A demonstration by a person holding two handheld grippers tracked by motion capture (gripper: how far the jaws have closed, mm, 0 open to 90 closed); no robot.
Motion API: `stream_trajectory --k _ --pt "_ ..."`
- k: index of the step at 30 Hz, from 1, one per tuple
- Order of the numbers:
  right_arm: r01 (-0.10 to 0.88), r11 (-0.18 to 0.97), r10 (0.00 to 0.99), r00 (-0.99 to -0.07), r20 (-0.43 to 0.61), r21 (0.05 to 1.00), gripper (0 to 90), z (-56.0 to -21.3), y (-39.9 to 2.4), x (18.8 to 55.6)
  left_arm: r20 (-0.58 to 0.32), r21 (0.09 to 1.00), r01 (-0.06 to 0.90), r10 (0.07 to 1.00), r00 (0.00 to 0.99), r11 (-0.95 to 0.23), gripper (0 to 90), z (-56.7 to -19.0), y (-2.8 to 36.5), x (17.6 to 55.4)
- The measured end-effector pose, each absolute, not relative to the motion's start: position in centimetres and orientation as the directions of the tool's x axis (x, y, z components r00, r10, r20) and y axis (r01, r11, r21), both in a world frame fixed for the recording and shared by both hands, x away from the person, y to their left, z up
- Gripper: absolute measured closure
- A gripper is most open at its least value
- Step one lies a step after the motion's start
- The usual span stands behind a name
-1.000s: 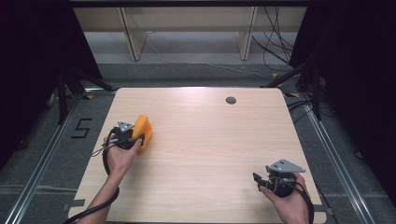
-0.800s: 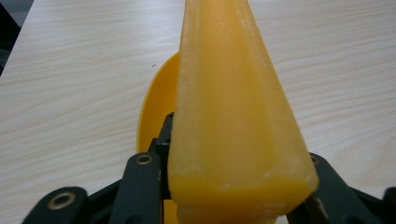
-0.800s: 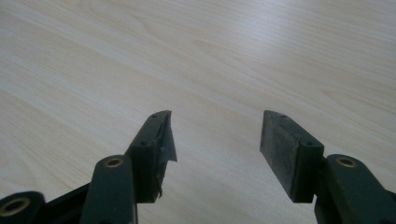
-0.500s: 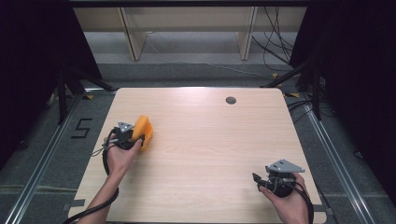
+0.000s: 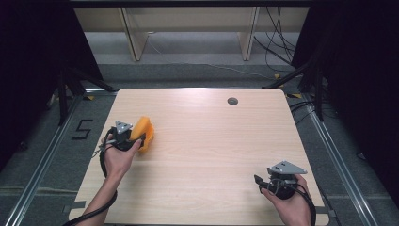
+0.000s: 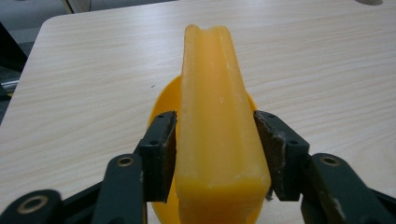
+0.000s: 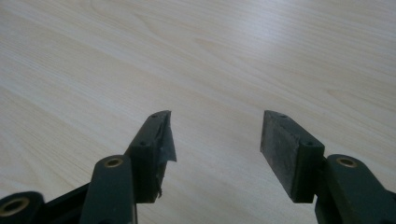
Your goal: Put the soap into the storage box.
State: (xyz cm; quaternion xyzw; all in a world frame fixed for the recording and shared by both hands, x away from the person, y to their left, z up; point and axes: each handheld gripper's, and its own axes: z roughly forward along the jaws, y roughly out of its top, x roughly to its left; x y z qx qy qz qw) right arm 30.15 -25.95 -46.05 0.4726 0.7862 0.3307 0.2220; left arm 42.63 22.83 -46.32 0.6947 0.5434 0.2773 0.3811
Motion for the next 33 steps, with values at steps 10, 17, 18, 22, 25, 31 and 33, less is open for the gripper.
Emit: stream_trajectory --k 10,17,18,22,25,31,33 --pt "0.603 0.321 0.895 -0.446 -0.025 0.73 43.5 -46.1 -25.9 30.1 -0.027 0.847 0.515 0.959 0.282 -0.128 38.7 -45.1 23.9 40.6" --pt "0.616 0.31 0.9 -0.436 -0.014 0.724 43.3 -46.0 -25.8 30.0 -0.066 0.86 0.499 0.944 0.324 -0.111 33.5 -45.0 25.5 37.3" --pt "0.615 0.311 0.9 -0.436 -0.016 0.725 43.3 -46.0 -25.8 30.0 -0.073 0.862 0.495 0.942 0.328 -0.106 33.2 -45.2 25.7 36.8" --pt "0.608 0.319 0.899 -0.437 -0.029 0.727 43.2 -45.9 -25.9 30.0 -0.077 0.873 0.476 0.937 0.342 -0.102 32.0 -46.3 26.8 34.5" --pt "0.599 0.318 0.895 -0.446 -0.024 0.734 43.2 -46.1 -25.9 30.2 -0.075 0.881 0.464 0.939 0.335 -0.095 31.1 -46.9 27.6 33.2" --pt "0.621 0.306 0.905 -0.425 -0.018 0.721 43.1 -45.9 -25.8 30.0 -0.094 0.878 0.473 0.942 0.324 -0.075 30.6 -48.4 28.7 31.3" --pt "0.622 0.306 0.905 -0.425 -0.018 0.721 43.1 -45.9 -25.8 30.0 -0.134 0.868 0.494 0.937 0.321 -0.045 30.4 -49.0 28.8 30.8"
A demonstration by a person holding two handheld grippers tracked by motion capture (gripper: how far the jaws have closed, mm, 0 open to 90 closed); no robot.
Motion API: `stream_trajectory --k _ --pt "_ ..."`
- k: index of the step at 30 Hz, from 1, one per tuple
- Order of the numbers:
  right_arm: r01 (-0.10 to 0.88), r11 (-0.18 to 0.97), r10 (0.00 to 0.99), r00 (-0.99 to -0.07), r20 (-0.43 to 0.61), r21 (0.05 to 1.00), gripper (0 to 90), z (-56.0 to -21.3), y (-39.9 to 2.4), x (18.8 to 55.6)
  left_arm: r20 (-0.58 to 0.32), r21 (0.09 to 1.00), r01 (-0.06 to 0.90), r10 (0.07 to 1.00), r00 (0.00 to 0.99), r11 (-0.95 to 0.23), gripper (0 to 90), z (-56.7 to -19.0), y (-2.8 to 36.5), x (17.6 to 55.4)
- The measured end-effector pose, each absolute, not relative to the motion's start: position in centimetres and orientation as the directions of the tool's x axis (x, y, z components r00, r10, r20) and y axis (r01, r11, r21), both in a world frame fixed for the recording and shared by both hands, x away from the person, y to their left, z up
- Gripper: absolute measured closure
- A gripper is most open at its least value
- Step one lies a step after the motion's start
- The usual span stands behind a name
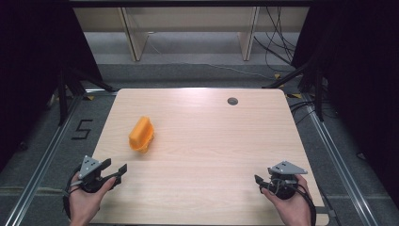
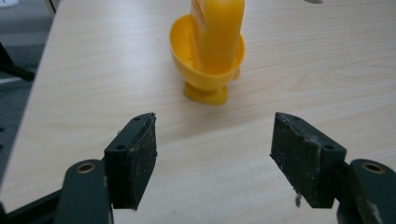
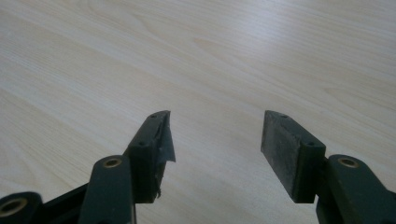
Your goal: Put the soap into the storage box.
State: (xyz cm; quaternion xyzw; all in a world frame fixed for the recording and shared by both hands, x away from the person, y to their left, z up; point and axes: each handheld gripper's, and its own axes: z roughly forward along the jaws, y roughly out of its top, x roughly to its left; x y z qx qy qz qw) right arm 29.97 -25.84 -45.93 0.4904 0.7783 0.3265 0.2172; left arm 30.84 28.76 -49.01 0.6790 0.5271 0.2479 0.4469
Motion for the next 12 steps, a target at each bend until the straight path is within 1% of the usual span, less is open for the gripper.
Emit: stream_trajectory --k 4,5,6,8,9,10,11,12 --pt "0.599 0.325 0.897 -0.441 -0.036 0.732 43.0 -45.97 -25.92 30.07 -0.164 0.852 0.522 0.93 0.33 -0.035 30.3 -49.82 28.35 30.96" --pt "0.612 0.311 0.898 -0.44 -0.014 0.728 42.9 -45.96 -25.81 30.03 -0.168 0.855 0.518 0.926 0.337 -0.034 30.1 -49.87 28.27 31.14" --pt "0.587 0.343 0.889 -0.455 -0.052 0.734 42.9 -45.94 -26.08 30.21 -0.166 0.852 0.522 0.928 0.334 -0.035 29.9 -49.86 28.22 31.25" --pt "0.607 0.313 0.894 -0.448 -0.011 0.73 42.8 -45.87 -25.91 30.15 -0.167 0.852 0.523 0.926 0.34 -0.038 29.9 -49.99 28.22 31.42" --pt "0.6 0.307 0.897 -0.441 -0.015 0.739 42.6 -45.93 -25.86 30.16 -0.172 0.849 0.527 0.922 0.346 -0.04 29.9 -50.08 28.22 31.48" --pt "0.581 0.335 0.888 -0.458 -0.043 0.741 42.6 -45.81 -26.1 30.2 -0.173 0.849 0.527 0.922 0.345 -0.038 30.0 -50.13 28.19 31.47" --pt "0.58 0.337 0.885 -0.464 -0.04 0.742 42.5 -45.88 -26.2 30.27 -0.178 0.843 0.536 0.921 0.348 -0.04 29.9 -50.14 28.19 31.45" --pt "0.594 0.31 0.892 -0.452 -0.011 0.742 42.6 -45.95 -26.03 30.25 -0.182 0.842 0.538 0.916 0.357 -0.043 29.8 -50.22 28.14 31.47"
